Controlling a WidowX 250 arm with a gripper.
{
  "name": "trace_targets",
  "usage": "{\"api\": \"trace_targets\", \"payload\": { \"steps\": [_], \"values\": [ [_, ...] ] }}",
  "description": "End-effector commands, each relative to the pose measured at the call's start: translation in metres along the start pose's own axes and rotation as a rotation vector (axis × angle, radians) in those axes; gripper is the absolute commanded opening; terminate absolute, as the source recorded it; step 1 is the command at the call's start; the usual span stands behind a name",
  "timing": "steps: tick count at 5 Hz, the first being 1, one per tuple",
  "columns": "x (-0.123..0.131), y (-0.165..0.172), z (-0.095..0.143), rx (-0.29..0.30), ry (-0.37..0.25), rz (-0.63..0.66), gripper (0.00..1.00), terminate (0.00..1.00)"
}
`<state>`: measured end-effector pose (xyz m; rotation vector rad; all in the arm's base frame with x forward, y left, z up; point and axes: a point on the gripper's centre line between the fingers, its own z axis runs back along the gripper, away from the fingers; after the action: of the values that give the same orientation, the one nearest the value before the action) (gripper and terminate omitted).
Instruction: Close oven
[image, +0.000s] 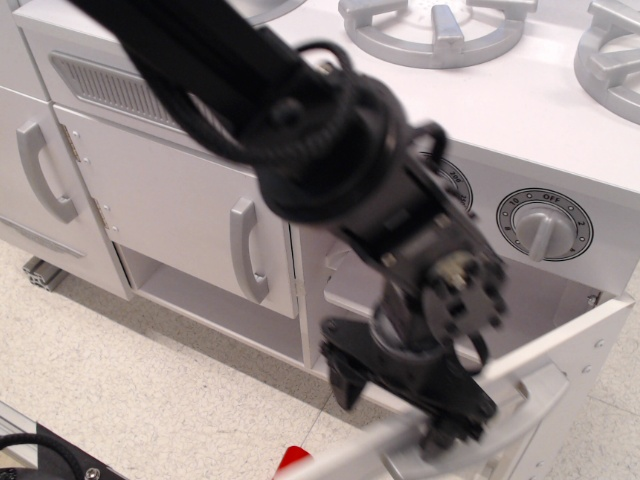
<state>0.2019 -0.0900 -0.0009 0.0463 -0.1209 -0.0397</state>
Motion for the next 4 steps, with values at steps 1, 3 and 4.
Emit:
{"api": "trace_targets", "payload": {
  "steps": [1, 3, 4],
  "values": [
    [0.027, 0.047, 0.011, 0.042, -0.044, 0.101, 1.0, 0.0],
    [0.027, 0.058, 0.052, 0.059, -0.053, 0.056, 1.0, 0.0],
    [0.013, 0.048, 0.064, 0.054, -0.03, 0.037, 1.0, 0.0]
  ]
}}
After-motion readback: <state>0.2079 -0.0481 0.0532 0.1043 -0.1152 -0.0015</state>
